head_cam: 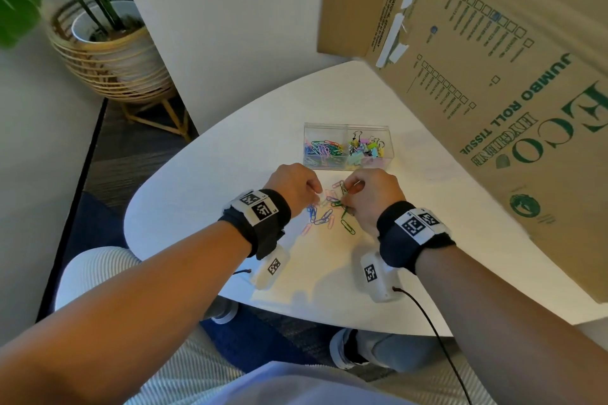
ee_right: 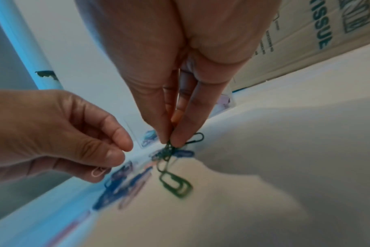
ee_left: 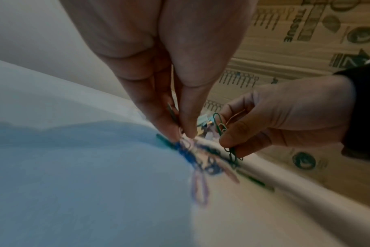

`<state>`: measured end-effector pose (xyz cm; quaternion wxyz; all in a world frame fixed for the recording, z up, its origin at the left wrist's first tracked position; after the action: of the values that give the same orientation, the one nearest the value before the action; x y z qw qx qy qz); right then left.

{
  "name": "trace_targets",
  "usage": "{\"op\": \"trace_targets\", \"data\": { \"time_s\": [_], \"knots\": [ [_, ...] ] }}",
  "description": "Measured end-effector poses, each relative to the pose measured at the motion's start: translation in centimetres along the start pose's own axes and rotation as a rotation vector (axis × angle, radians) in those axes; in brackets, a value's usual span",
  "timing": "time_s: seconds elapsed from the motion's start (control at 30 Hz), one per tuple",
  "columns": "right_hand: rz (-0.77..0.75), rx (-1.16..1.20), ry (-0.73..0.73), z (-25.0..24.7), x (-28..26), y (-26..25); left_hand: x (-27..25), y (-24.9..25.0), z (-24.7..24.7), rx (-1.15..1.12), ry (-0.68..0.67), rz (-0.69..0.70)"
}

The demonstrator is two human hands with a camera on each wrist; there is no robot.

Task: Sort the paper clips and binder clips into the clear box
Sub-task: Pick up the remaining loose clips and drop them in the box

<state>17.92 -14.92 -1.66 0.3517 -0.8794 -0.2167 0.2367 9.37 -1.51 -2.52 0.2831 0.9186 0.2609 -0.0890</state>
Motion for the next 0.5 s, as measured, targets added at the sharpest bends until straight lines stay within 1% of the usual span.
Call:
{"op": "trace_targets", "data": {
  "time_s": [0.1,0.17,0.23,0.3,0.4,0.5],
  "knots": [
    [-0.033,0.148,0.044,-0.7,0.4,-0.8,0.1,-0.1,-1.1,-0.133,0.062,0.007],
    [-0.015,0.252,0.049,-0.9,0.6,-1.1,0.1,-0.4,-1.5,-0.229,0.093,-0.007],
    [-0.008,0.299,0.045,-1.0,0.9,-1.6,0.0,-0.8,-1.6,-0.316,0.113,-0.026],
    [-0.042,0.319,0.073,-1.5,1.6,-2.6,-0.1,-1.2,-1.7,-0.381,0.124,-0.041],
    [-0.125,0.292,0.156,-2.7,3.2,-5.0,-0.1,-1.5,-1.9,-0.496,0.143,-0.052],
    [-0.181,0.282,0.219,-3.3,4.6,-7.3,0.0,-1.1,-1.9,-0.531,0.149,-0.05]
  ]
}}
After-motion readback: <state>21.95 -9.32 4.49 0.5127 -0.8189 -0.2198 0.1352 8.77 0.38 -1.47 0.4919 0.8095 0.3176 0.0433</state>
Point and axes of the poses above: each hand's wrist, its own x-axis towards the middle knuckle, its own z-axis out of the palm, y = z × x, the point moved 6 cm from there along x, towards the middle knuckle, and after that the axes turned 10 degrees about x, right-handed, at the moved point
